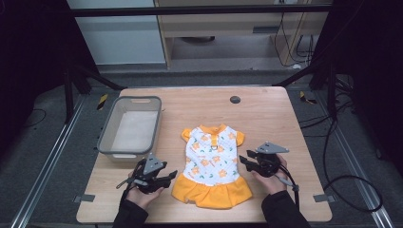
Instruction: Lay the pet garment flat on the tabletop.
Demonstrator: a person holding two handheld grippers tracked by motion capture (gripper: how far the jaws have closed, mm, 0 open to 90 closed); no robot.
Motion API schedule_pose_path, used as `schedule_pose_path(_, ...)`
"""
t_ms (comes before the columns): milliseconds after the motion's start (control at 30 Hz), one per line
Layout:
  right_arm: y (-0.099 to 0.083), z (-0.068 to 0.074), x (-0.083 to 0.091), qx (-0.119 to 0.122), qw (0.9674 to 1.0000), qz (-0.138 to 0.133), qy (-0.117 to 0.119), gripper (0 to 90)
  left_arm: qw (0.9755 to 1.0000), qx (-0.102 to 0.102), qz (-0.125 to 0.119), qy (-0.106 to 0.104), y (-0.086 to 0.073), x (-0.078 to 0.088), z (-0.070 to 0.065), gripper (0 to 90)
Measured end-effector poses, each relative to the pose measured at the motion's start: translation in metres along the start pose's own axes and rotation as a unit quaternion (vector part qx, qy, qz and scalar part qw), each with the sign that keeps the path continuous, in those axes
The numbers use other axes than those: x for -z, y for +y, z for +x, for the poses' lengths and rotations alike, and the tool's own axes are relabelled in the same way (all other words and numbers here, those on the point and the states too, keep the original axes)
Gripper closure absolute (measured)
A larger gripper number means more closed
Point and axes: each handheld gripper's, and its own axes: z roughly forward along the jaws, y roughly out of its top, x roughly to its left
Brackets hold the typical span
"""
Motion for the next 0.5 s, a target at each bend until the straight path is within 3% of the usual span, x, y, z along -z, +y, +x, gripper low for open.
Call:
schedule_pose_path(300,-0.019,-0.017,0.03,-0.033,0.9986,-0.018,-0.036,38.9,0.9995,0.021,-0.015,0.015,-0.026,0.027,0.02,38.4)
schedule_pose_path(500,-0.034,-0.026,0.047,-0.043,0.9975,-0.003,-0.057,32.4,0.9985,0.042,-0.021,0.029,-0.041,0.038,0.035,31.9)
